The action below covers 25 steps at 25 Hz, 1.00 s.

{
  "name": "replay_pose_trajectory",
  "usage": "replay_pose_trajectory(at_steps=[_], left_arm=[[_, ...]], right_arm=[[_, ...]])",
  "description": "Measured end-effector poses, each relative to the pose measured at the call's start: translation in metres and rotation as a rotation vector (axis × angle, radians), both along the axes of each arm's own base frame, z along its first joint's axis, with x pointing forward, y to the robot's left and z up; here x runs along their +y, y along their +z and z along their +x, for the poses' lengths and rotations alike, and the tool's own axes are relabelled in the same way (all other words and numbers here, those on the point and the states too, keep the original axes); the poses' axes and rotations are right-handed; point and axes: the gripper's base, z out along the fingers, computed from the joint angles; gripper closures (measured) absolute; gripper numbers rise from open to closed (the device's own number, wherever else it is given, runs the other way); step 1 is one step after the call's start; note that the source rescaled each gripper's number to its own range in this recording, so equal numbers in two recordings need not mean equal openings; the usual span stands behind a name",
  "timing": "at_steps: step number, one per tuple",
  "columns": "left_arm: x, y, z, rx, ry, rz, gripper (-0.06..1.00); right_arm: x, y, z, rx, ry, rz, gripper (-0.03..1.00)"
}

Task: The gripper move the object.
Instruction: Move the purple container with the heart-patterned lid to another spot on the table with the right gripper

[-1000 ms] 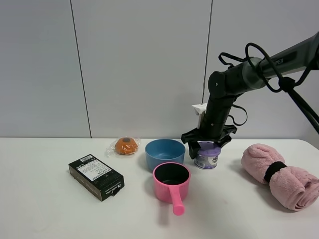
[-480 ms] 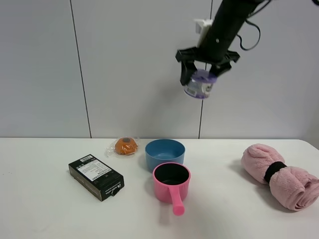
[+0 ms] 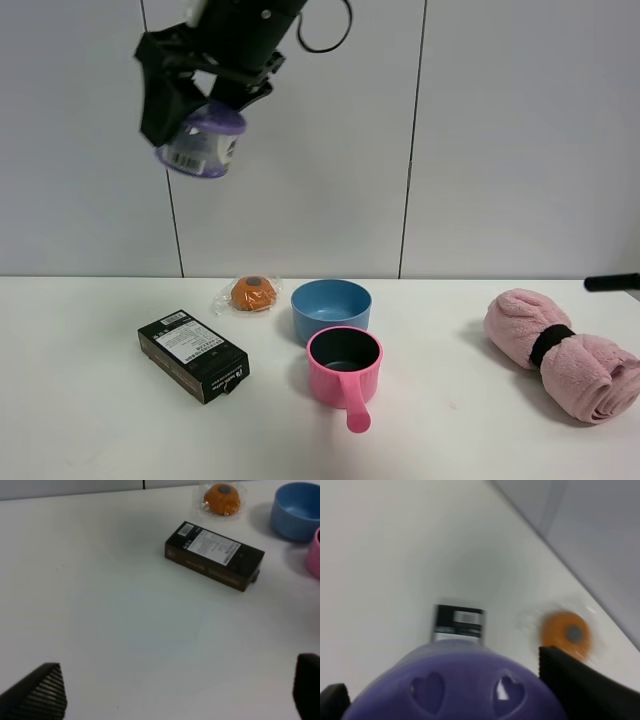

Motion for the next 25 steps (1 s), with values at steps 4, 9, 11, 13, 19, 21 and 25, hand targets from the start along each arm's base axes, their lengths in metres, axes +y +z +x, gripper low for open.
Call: replay_pose_trajectory(at_steps=[4, 9, 11, 13, 19, 21, 25], left_arm=[[0.0, 0.0, 0.0, 0.0, 0.0, 0.0, -0.06], [0.0, 0.0, 0.0, 0.0, 0.0, 0.0, -0.06], [0.0, 0.0, 0.0, 0.0, 0.0, 0.0, -0.06], [0.0, 0.0, 0.0, 0.0, 0.0, 0.0, -0.06], [0.0, 0.0, 0.0, 0.0, 0.0, 0.0, -0.06], [0.0, 0.0, 0.0, 0.0, 0.0, 0.0, -0.06], [0.0, 0.0, 0.0, 0.0, 0.0, 0.0, -0.06]], right_arm=[[0.04, -0.042, -0.02, 0.011, 0.147, -0.077, 0.96], [0.075, -0.1, -0.038, 0.073, 0.239, -0.165, 0.96], [0.084, -0.117, -0.045, 0.09, 0.268, -0.197, 0.96], [0.091, -0.128, -0.052, 0.093, 0.291, -0.226, 0.96], [0.097, -0.158, -0.055, 0.084, 0.31, -0.315, 0.96], [0.097, -0.17, -0.052, 0.078, 0.308, -0.346, 0.96], [0.098, -0.197, -0.046, 0.063, 0.301, -0.4, 0.96]])
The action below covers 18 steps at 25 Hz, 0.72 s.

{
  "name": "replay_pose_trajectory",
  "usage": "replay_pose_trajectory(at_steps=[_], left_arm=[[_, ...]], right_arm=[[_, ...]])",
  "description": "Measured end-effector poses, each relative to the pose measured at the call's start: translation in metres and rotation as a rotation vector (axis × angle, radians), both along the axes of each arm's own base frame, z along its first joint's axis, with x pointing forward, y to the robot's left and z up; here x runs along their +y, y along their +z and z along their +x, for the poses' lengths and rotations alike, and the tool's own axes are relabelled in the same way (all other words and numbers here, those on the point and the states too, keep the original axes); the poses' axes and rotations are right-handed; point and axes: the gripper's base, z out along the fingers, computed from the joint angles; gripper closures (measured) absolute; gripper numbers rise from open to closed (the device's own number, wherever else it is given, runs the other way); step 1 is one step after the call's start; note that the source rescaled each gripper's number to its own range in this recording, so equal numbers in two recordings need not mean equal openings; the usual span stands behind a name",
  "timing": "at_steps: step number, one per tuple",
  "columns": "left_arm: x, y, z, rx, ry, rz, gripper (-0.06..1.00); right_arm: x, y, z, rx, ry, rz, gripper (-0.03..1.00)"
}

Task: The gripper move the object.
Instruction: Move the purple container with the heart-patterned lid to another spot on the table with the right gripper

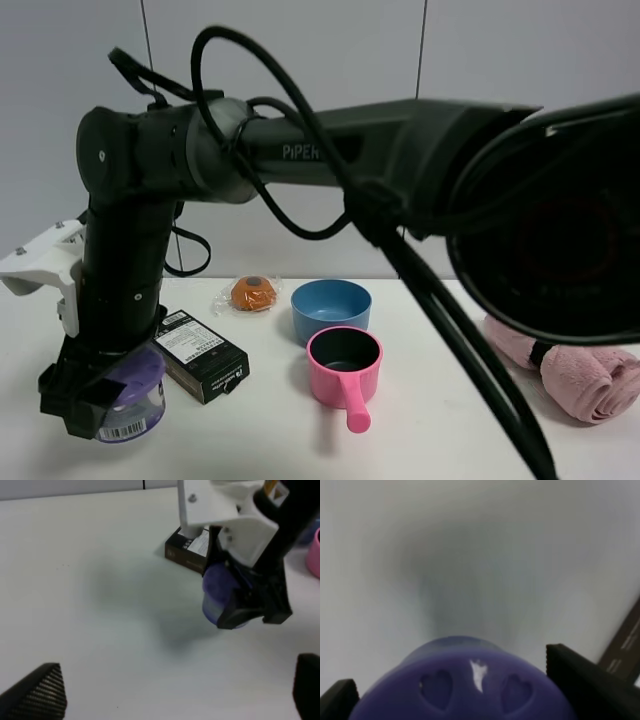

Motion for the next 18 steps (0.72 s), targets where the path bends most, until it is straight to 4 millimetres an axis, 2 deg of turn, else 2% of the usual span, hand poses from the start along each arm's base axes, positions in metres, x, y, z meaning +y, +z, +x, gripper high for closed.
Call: replay_pose_trajectory(at_steps=[3, 8, 18], left_arm=[[0.0, 0.0, 0.0, 0.0, 0.0, 0.0, -0.06], [0.0, 0.0, 0.0, 0.0, 0.0, 0.0, -0.06], [0.0, 0.0, 0.0, 0.0, 0.0, 0.0, -0.06]], right_arm=[[0.002, -0.013, 0.002, 0.0, -0.011, 0.003, 0.96], [0.004, -0.023, 0.003, -0.003, -0.014, 0.006, 0.96], [0.004, -0.024, 0.003, -0.003, -0.014, 0.006, 0.96]])
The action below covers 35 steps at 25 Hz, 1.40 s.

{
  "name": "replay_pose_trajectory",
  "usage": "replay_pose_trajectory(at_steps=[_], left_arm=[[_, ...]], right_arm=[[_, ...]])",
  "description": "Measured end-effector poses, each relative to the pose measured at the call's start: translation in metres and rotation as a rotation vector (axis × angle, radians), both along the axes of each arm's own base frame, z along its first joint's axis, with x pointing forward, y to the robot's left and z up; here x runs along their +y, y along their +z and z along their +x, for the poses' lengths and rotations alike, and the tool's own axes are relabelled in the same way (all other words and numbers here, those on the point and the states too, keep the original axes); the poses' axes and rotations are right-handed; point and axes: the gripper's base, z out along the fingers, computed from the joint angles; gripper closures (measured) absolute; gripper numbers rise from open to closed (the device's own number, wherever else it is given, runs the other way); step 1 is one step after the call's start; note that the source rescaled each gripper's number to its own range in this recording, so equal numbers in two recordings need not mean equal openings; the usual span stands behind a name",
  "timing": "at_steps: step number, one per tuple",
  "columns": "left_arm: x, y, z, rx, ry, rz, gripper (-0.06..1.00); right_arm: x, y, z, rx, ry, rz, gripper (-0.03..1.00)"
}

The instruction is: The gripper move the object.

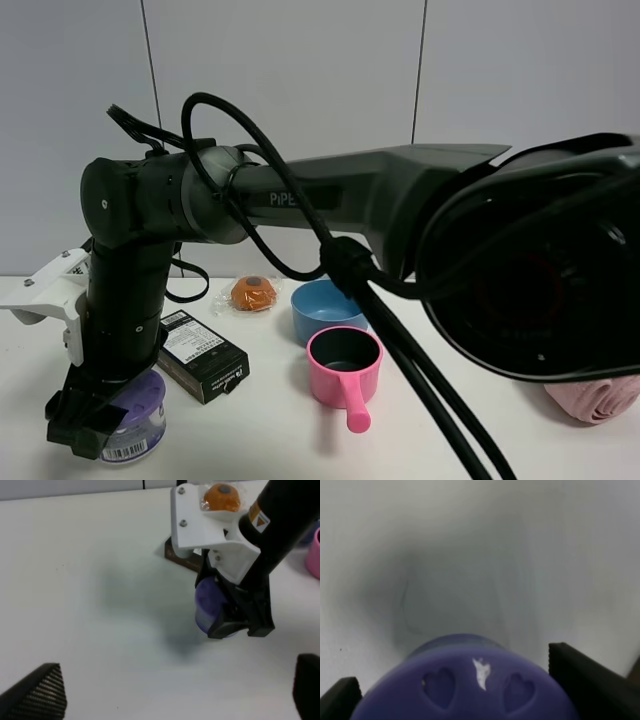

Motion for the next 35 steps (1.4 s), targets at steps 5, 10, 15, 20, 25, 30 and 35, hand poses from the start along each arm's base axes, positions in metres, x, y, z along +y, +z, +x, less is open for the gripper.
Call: replay_pose_trajectory(at_steps=[5, 10, 15, 20, 25, 30, 35], left_arm=[[0.0, 0.0, 0.0, 0.0, 0.0, 0.0, -0.06], [0.0, 0.0, 0.0, 0.0, 0.0, 0.0, -0.06], [0.0, 0.0, 0.0, 0.0, 0.0, 0.0, -0.06], [0.0, 0.0, 0.0, 0.0, 0.0, 0.0, -0.06], [0.0, 0.0, 0.0, 0.0, 0.0, 0.0, -0.06], [0.0, 0.0, 0.0, 0.0, 0.0, 0.0, -0.06], [0.0, 0.0, 0.0, 0.0, 0.0, 0.0, -0.06]], right_arm=[[0.0, 0.0, 0.0, 0.007, -0.02, -0.001, 0.91], [-0.003, 0.008, 0.002, 0.006, -0.112, -0.008, 0.39], [-0.014, 0.066, 0.004, -0.072, -0.197, 0.021, 0.33], [-0.04, 0.168, -0.004, -0.253, -0.285, 0.118, 0.33], [-0.092, 0.27, -0.022, -0.425, -0.412, 0.208, 0.33], [-0.147, 0.347, -0.044, -0.606, -0.49, 0.291, 0.32], [-0.196, 0.403, -0.074, -0.669, -0.538, 0.428, 0.31]])
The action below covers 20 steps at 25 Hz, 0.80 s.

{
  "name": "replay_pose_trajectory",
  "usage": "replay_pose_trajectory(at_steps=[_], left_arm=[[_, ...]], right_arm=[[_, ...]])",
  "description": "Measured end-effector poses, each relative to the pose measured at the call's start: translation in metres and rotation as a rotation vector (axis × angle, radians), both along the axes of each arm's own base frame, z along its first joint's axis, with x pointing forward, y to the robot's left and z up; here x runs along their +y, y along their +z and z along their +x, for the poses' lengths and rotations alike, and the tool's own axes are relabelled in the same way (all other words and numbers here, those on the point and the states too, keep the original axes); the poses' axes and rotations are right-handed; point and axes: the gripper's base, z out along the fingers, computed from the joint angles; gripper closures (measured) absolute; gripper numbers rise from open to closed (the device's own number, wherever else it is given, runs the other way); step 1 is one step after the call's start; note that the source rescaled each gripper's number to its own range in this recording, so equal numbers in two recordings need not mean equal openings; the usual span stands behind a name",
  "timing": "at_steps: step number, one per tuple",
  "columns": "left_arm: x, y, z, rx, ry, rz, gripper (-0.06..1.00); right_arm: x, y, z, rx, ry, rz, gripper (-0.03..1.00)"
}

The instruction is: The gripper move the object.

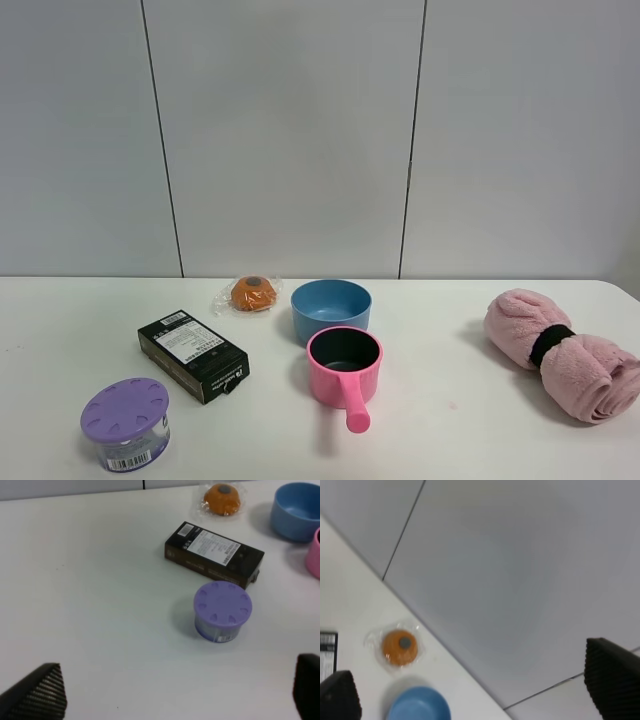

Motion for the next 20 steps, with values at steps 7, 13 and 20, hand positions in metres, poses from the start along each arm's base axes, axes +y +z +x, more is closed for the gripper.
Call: replay_pose_trajectory(at_steps=[7, 13, 20], left_arm=[[0.0, 0.0, 0.0, 0.0, 0.0, 0.0, -0.06], [0.0, 0.0, 0.0, 0.0, 0.0, 0.0, -0.06], [0.0, 0.0, 0.0, 0.0, 0.0, 0.0, -0.06]], right_arm=[[-0.047, -0.009, -0.03, 0.101, -0.024, 0.015, 0.31], [-0.09, -0.081, -0.059, 0.183, -0.008, -0.014, 0.3], [-0.155, -0.131, -0.086, 0.299, -0.187, 0.077, 0.06]])
